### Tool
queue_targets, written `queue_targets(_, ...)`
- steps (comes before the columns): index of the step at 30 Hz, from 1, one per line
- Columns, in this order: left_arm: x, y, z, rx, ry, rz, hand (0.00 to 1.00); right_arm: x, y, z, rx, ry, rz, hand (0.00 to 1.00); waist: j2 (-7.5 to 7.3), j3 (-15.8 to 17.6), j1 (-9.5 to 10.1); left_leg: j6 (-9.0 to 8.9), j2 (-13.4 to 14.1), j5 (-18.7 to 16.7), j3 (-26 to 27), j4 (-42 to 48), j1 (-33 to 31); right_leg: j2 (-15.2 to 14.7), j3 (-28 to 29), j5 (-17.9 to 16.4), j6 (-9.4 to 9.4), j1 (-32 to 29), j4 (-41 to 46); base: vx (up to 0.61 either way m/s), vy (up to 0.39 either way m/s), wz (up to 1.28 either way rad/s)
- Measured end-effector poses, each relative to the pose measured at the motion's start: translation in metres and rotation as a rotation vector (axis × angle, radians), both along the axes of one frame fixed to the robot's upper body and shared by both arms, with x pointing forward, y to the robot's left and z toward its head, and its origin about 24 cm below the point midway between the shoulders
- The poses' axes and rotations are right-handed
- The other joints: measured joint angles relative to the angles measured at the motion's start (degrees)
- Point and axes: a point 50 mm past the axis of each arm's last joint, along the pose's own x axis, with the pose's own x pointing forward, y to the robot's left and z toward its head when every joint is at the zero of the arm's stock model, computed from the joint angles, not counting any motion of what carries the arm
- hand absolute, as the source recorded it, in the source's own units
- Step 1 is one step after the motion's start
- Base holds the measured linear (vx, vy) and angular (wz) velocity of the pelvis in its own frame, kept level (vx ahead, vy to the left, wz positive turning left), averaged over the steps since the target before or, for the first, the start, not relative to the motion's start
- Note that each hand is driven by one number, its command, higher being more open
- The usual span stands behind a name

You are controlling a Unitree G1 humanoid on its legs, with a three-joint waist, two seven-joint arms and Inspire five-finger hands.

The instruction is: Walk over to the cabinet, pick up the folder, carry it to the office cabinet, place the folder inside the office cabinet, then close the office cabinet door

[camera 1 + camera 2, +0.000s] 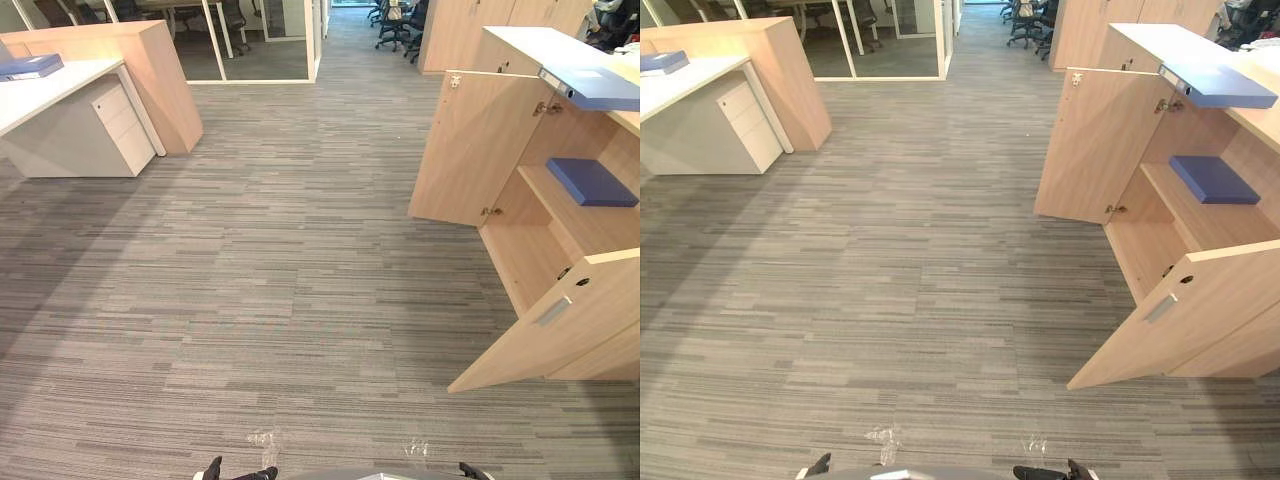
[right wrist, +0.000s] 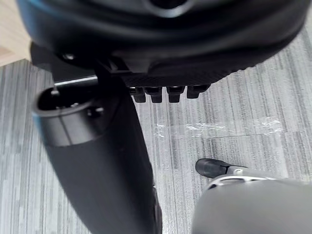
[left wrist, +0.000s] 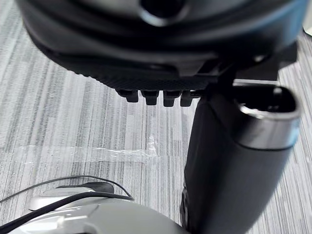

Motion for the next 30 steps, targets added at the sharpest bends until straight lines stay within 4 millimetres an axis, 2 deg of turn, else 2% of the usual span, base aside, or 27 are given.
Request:
queue_targets(1,0.005,-0.001,0.0,-0.027,-0.018,0.018,1.0,0.01,0.007,0.001,0.012,-0.022,0.024,1.0,0.15,0.13,0.01,0.0,0.18,0.01,0.16,-0.17,0.19,0.22,-0.11,0.48,0.75,0.14,-0.44,-0.01,0.012,-0.05)
queue_targets(5,0.006,-0.001,0.0,-0.072,-0.021,0.03,1.0,0.02,0.023,0.001,0.084,-0.07,0.004,1.0,0.15,0.51,0.42,0.04,0.1,0.03,0.11,-0.54,0.48,0.12,-0.28,0.59,0.93,0.34,-0.44,0.0,0.012,-0.03)
queue_targets(7,0.013,0.0,0.002,-0.081,-0.04,0.014,1.0,0.042,0.031,0.005,0.086,-0.092,0.104,1.0,-0.01,2.46,0.27,0.51,-0.2,0.35,0.73,-0.59,0.54,-0.17,0.11,0.77,1.19,0.08,-0.47,-0.06,0.046,-0.12)
queue_targets(9,0.013,0.001,0.002,-0.091,-0.052,0.053,1.0,0.047,0.036,0.007,0.096,-0.129,0.1,1.0,-0.33,2.77,0.6,0.64,-0.27,0.43,0.56,-0.63,0.44,-0.26,0.0,1.04,1.58,0.02,-0.64,-0.06,0.031,0.02)
queue_targets(14,0.012,0.003,0.002,-0.068,-0.053,0.082,1.0,0.041,0.045,0.004,0.123,-0.11,0.094,1.0,-0.43,3.02,0.71,1.22,-0.86,0.8,0.55,-1.37,0.39,-0.84,-0.13,1.25,1.67,-0.31,-0.64,-0.01,0.038,0.01)
queue_targets(27,0.011,0.009,0.003,-0.018,-0.053,0.12,1.0,0.041,0.047,0.004,0.121,-0.112,0.049,1.0,-1.83,4.01,0.66,2.11,-2.26,1.4,0.17,-1.79,-0.05,-2.24,-0.67,1.53,2.01,-0.69,-0.66,-0.01,0.017,0.02)
queue_targets(29,0.011,0.013,0.004,-0.009,-0.059,0.143,1.0,0.044,0.053,0.004,0.135,-0.12,0.05,1.0,-2.67,4.65,0.92,1.59,-2.25,0.43,0.0,0.35,-1.57,-2.38,-1.14,1.47,1.98,-0.86,-0.48,-0.02,0.002,0.1)
queue_targets(30,0.013,0.015,0.005,-0.005,-0.071,0.161,1.0,0.047,0.056,0.005,0.142,-0.13,0.051,1.0,-2.91,5.17,0.92,1.13,-2.0,-1.29,-0.19,4.29,-3.73,-2.34,-1.88,1.23,1.75,-1.04,-0.47,-0.05,-0.001,0.15)
